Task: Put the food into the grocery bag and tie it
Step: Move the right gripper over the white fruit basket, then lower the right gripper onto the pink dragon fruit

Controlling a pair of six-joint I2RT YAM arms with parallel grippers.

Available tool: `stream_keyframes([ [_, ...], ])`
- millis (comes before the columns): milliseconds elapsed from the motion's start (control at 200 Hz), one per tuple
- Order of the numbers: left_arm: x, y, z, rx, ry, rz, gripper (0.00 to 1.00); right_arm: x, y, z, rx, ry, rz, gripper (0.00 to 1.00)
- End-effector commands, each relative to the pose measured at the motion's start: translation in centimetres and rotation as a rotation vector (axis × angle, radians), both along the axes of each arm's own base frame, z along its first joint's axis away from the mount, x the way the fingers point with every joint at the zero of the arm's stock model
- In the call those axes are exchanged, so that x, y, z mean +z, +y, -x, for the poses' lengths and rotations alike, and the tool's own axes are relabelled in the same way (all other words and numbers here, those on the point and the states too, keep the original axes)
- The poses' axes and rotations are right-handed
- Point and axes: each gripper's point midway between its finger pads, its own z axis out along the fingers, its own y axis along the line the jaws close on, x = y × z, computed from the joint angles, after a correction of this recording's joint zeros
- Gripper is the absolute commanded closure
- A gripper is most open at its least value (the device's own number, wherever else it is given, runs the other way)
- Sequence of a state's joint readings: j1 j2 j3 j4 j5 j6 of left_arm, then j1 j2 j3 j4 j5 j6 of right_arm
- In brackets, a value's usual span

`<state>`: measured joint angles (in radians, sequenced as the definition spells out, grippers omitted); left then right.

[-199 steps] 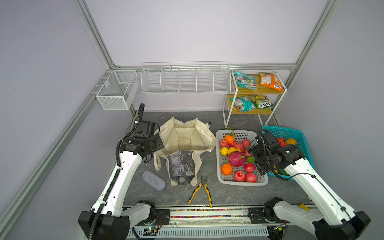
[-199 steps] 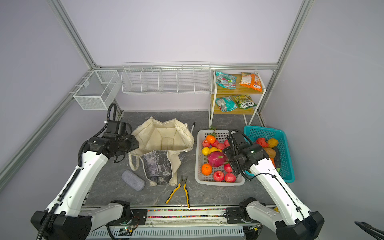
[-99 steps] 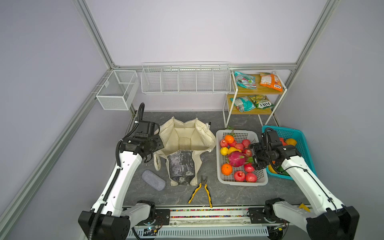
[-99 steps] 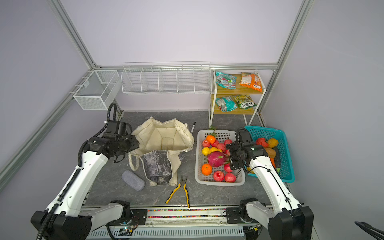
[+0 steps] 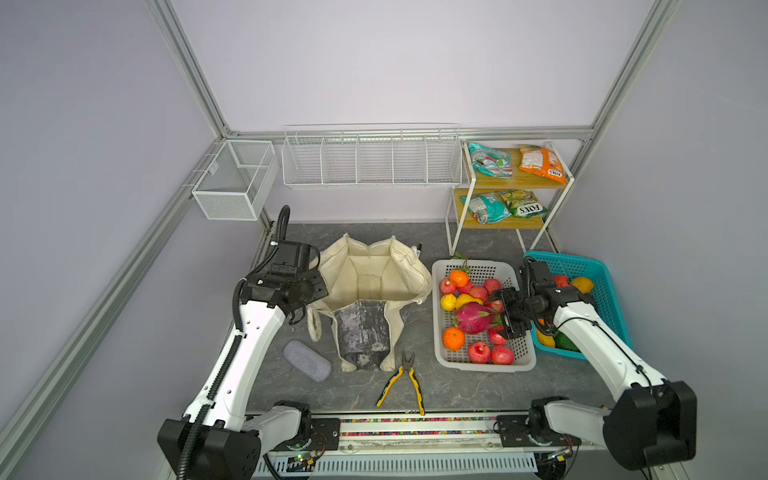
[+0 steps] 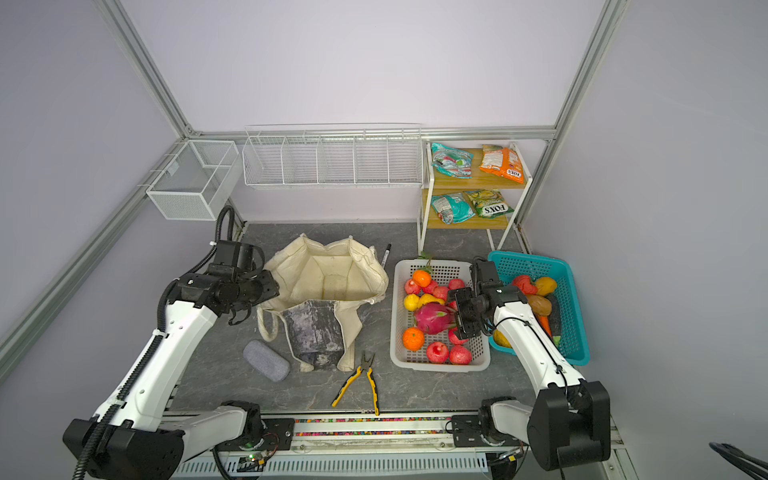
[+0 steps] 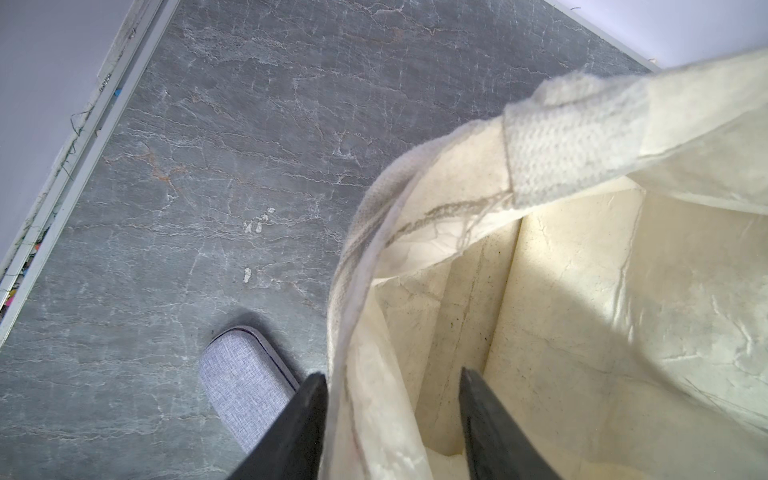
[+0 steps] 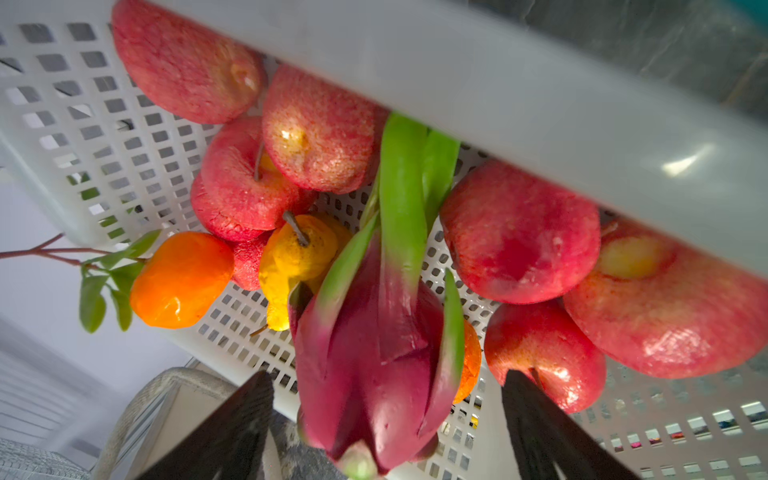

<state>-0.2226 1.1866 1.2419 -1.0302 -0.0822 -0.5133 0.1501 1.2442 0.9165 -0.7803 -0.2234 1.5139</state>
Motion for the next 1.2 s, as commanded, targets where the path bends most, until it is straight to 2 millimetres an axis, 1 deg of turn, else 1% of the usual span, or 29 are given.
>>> stream_keyframes([
  [0,0.5,0.4,-0.1,0.006,0.001,-0.020,0.48,-1.3,0.1,0.0,-0.031,0.032,-0.022,0.11],
  [220,0.4,0.3,-0.4,0.002,0.005,-0.023,0.48,-2.0,0.3,-1.3,-0.041,0.029,-0.031,0.11],
  [560,0.4,0.2,-0.8,-0.003,0.007,-0.027,0.47,-3.3,1.0,-1.7,-0.029,0.054,-0.039,0.11],
  [730,0.4,0.1,-0.9,-0.005,0.007,-0.025,0.47,-3.5,1.8,-1.3,-0.005,0.071,-0.042,0.11],
  [740,0.3,0.1,-0.9,-0.005,0.008,-0.025,0.47,-4.2,1.7,-0.7,-0.006,0.092,-0.038,0.11],
  [755,0.3,0.2,-0.9,-0.003,0.008,-0.025,0.47,-4.5,1.7,-0.4,-0.006,0.101,-0.037,0.11],
  [820,0.3,0.2,-0.9,-0.003,0.007,-0.024,0.47,-4.7,1.8,0.1,-0.006,0.117,-0.036,0.11],
  [980,0.3,0.2,-0.8,-0.003,0.008,-0.026,0.47,-4.7,1.7,1.2,0.011,0.159,-0.024,0.11],
  [1140,0.2,0.2,-0.7,-0.002,0.011,-0.021,0.46,-4.3,2.1,1.3,0.031,0.167,-0.042,0.11],
  [1200,0.3,0.1,-0.7,-0.004,0.008,-0.018,0.46,-4.4,2.2,1.7,0.040,0.186,-0.046,0.11],
])
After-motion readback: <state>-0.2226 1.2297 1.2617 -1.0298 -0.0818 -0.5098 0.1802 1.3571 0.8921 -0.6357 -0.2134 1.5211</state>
